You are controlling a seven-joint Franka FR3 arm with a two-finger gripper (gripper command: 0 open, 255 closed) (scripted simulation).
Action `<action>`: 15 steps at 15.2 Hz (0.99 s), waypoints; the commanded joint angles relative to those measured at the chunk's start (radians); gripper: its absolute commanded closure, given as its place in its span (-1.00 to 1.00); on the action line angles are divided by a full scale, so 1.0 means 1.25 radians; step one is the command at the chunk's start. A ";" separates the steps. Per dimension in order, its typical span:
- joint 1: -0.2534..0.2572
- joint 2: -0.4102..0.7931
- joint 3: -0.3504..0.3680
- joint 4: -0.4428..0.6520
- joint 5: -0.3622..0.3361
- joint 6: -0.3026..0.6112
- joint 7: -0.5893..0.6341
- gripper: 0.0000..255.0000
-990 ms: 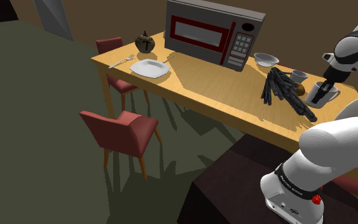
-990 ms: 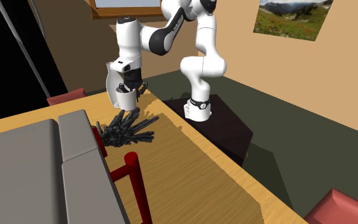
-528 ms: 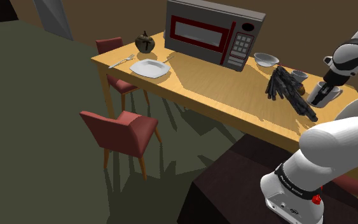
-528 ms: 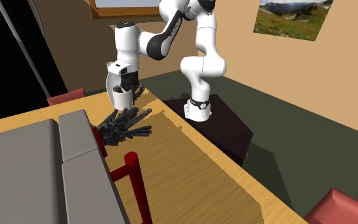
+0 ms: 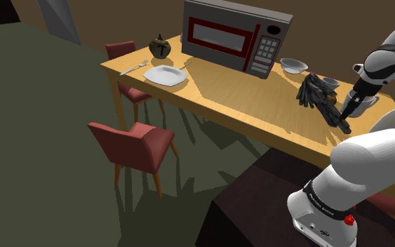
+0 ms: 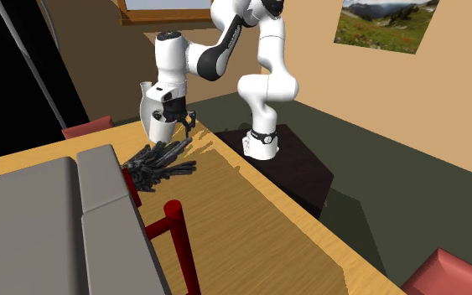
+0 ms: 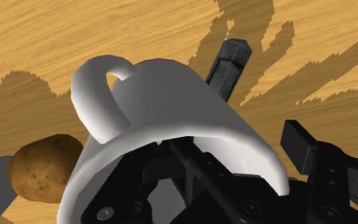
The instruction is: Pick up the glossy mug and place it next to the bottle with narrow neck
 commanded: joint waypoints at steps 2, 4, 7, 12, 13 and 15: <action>0.007 0.004 0.001 -0.022 0.014 -0.001 0.001 -1.00; 0.015 0.011 -0.022 -0.018 0.006 0.007 -0.006 -1.00; 0.003 -0.045 0.037 0.022 0.031 -0.093 -0.009 -1.00; 0.001 -0.057 0.051 0.034 0.039 -0.118 -0.010 -1.00; 0.001 -0.057 0.051 0.034 0.039 -0.118 -0.010 -1.00; 0.001 -0.057 0.051 0.034 0.039 -0.118 -0.010 -1.00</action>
